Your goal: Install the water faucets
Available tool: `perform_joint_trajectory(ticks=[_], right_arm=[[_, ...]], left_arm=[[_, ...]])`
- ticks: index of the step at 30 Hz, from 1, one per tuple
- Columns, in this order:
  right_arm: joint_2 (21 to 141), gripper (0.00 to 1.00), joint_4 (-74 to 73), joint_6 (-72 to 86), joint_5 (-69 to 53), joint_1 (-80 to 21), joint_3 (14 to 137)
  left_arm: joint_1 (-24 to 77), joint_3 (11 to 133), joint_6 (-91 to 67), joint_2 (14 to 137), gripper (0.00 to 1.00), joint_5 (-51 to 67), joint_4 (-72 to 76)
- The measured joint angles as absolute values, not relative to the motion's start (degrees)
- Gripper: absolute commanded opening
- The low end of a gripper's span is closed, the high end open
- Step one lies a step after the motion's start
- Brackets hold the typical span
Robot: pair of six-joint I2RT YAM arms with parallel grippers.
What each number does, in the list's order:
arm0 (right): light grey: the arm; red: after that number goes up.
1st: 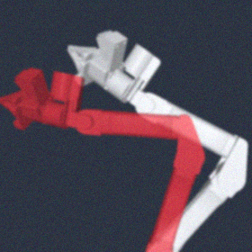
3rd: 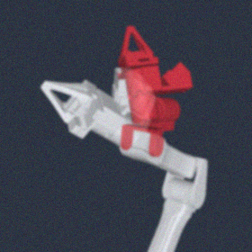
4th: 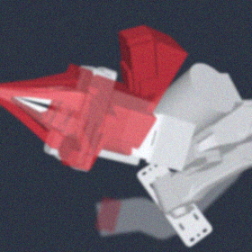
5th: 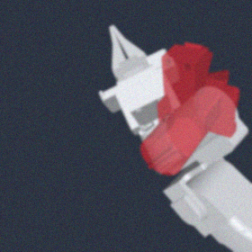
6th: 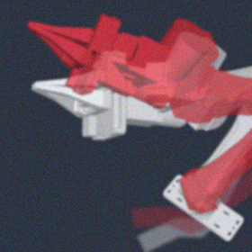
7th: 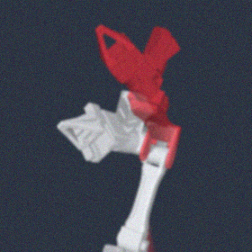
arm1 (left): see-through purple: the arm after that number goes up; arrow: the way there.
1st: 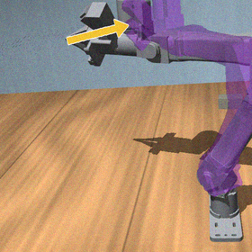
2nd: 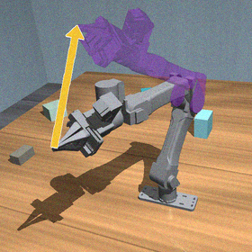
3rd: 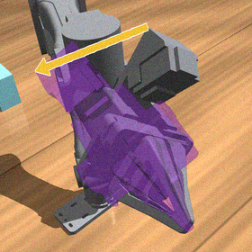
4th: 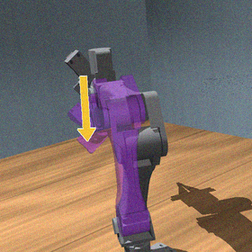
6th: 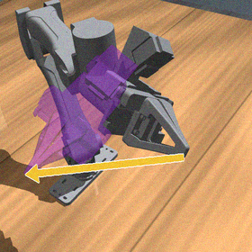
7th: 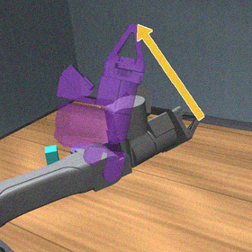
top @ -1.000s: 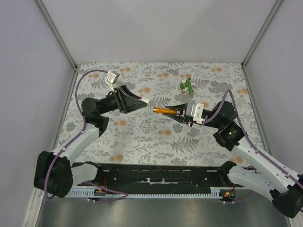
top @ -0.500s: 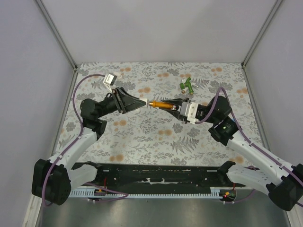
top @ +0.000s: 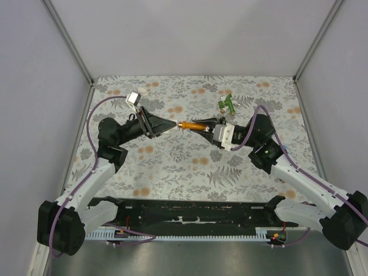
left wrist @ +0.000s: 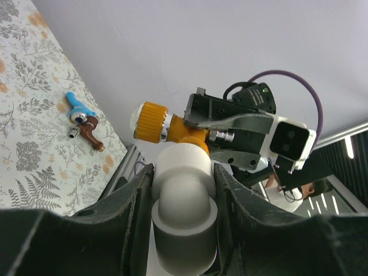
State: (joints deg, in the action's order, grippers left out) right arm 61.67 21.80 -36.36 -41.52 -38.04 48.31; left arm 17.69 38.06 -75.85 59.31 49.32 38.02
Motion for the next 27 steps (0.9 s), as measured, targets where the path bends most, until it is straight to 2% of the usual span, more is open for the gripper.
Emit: perform_joint_trajectory(ticks=[17, 27], right_arm=[[64.7, 0.0, 23.5, -44.8, -43.7, -38.0, 48.8], [64.1, 0.0, 24.9, -50.2, -44.0, -38.0, 48.8]], left_arm=[[17.7, 37.1, -88.6, 56.5, 0.02, 42.4, 30.7], [17.7, 42.9, -87.1, 53.6, 0.02, 42.6, 15.8]])
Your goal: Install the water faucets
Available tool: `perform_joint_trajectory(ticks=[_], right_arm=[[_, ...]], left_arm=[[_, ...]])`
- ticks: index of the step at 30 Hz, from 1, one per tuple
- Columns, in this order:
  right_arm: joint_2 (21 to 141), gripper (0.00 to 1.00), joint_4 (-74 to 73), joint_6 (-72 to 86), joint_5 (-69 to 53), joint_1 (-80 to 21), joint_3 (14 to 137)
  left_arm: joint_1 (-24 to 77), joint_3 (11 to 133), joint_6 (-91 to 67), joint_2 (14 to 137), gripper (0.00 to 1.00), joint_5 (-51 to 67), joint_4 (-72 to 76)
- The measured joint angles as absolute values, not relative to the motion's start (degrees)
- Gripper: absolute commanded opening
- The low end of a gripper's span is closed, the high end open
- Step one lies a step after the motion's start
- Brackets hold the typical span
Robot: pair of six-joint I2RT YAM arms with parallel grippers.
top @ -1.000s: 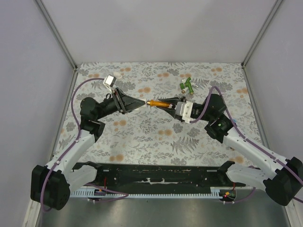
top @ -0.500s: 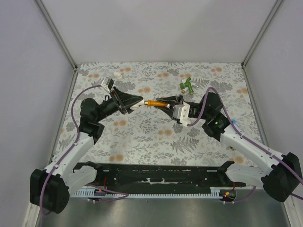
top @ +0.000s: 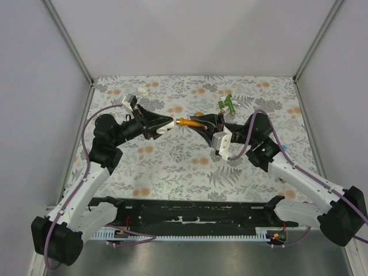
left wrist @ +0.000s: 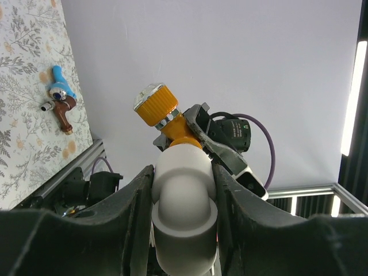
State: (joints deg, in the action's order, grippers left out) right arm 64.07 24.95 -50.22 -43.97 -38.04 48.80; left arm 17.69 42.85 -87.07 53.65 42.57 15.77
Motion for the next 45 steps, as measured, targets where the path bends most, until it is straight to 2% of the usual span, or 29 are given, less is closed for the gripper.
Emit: perform_joint_trajectory(ticks=[16, 35, 45], right_arm=[[63.8, 0.0, 32.6, -49.5, -46.3, -38.6, 46.5], [65.0, 0.0, 34.3, -49.8, -45.1, -39.2, 46.3], [64.9, 0.0, 34.4, -50.7, -44.6, -39.2, 46.2]], left_arm=[[17.7, 46.3, -85.3, 52.4, 0.02, 42.1, 5.3], [18.1, 48.2, -85.4, 52.3, 0.02, 42.8, 4.8], [18.3, 49.5, -85.6, 55.0, 0.02, 46.7, 7.2]])
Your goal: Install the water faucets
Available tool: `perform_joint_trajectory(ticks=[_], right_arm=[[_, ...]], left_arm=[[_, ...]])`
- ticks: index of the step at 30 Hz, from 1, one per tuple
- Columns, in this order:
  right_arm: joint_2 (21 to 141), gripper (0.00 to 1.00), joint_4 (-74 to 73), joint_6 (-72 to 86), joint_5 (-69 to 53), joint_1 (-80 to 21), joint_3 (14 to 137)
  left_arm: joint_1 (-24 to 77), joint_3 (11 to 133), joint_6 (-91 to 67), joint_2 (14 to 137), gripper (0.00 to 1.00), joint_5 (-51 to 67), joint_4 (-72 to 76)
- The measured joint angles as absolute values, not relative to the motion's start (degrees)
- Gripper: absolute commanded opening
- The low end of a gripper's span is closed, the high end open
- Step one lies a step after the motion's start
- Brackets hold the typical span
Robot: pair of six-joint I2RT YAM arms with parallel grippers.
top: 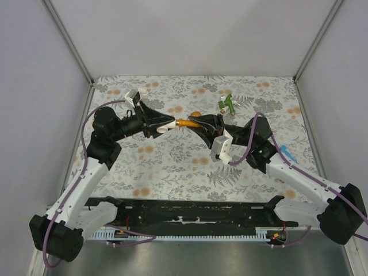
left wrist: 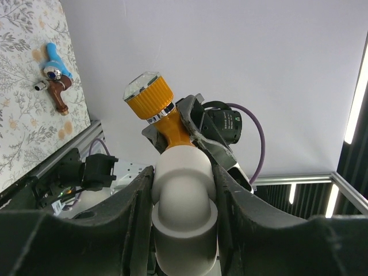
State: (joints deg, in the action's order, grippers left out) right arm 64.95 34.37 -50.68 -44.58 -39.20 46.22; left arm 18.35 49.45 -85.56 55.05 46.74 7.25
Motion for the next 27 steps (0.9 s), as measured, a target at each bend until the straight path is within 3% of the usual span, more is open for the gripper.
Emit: perform_joint_trajectory(ticks=[9, 19, 27], right_arm=[[64.9, 0.0, 34.2, -52.5, -43.2, -39.2, 46.2], [63.5, 0.0, 27.6, -58.4, -39.1, -40.6, 46.2], [63.7, 0.0, 26.3, -58.5, -37.3, -41.4, 46.2]], left_arm=[[18.3, 51.3, -85.0, 56.8, 0.02, 47.7, 6.9], [18.4, 58.4, -73.3, 60.0, 0.02, 48.6, -6.9], [18.5, 56.0, -72.9, 58.5, 0.02, 46.8, -5.1]])
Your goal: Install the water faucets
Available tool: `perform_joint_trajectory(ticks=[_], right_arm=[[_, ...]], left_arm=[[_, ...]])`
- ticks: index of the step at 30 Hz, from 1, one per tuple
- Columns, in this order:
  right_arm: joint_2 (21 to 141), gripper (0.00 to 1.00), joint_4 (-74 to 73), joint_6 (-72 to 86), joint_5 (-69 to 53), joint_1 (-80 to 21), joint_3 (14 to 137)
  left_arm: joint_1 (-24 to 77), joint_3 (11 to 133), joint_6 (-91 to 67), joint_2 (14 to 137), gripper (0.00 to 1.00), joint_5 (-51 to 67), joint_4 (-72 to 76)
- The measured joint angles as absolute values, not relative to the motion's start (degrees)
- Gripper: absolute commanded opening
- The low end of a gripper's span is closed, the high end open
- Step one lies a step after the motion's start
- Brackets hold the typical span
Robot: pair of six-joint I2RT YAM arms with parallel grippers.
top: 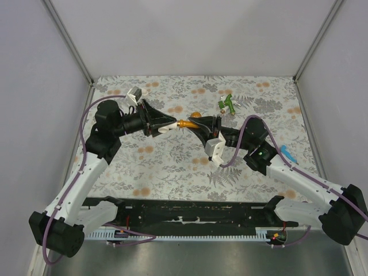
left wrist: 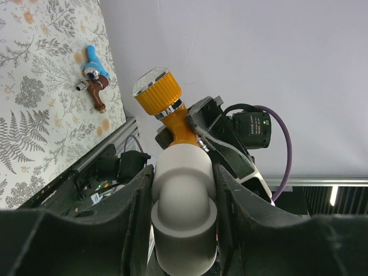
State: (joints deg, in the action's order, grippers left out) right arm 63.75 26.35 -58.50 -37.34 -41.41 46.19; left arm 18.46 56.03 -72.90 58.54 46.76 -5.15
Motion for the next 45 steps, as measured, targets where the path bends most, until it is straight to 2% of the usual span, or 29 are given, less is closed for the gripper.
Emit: perform_joint_trajectory(ticks=[16, 28, 35, 45], right_arm=[[63.9, 0.0, 17.6, -55.9, -38.0, -41.5, 50.5], [66.1, 0.0, 3.4, -53.8, -41.7, -41.3, 59.4], [68.3, 0.0, -2.3, -50.0, -44.1, -40.9, 63.6], [72.1, 0.0, -11.7, -35.5, -46.0, -40.5, 70.3]], left_arm=[[18.4, 55.5, -61.2, 58.2, 0.02, 48.9, -2.2], [18.3, 54.5, -35.8, 55.7, 0.02, 53.1, -0.3], [18.2, 50.9, -26.9, 53.6, 0.02, 54.8, 5.6], [18.1, 51.3, -4.2, 52.4, 0.02, 59.2, 0.0]])
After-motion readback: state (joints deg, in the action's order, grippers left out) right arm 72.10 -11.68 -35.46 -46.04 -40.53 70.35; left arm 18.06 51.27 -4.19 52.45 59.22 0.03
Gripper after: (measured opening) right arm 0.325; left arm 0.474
